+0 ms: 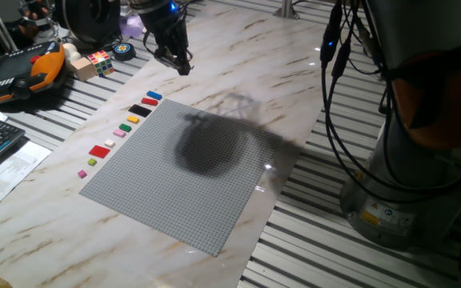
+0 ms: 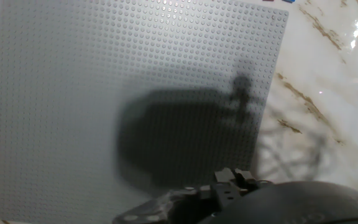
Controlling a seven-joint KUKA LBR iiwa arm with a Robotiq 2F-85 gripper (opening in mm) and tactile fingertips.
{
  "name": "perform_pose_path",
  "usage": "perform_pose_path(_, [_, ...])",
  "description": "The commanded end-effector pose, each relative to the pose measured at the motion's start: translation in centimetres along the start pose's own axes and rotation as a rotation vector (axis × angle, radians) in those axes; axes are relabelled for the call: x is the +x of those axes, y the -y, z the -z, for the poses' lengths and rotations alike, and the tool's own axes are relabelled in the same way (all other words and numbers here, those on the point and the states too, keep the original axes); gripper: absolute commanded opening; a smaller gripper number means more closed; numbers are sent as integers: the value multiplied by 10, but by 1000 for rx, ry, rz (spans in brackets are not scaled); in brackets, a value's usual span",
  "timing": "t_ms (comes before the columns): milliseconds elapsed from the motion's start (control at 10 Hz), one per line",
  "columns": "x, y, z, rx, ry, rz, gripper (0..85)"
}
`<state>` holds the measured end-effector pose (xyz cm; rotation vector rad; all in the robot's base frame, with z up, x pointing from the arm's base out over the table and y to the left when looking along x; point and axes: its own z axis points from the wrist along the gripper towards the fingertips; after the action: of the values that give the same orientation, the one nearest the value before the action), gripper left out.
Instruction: Build with small Lego blocks
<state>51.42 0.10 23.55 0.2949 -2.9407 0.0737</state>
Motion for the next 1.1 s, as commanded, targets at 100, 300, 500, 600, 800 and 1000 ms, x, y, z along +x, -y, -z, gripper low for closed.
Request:
perform_pose_path(100, [0,0,0,-76,45,-31,7])
perform_pose_path(300, [0,0,0,-79,3,-129,7])
perform_pose_path(500, [0,0,0,-71,-3,-214,7])
perform_pose_path(600, [0,0,0,-39,11,-243,7])
perform_pose_path(800, [0,0,0,-45,17,-273,7])
perform_pose_path(1000, [0,0,0,-67,33,-261,7])
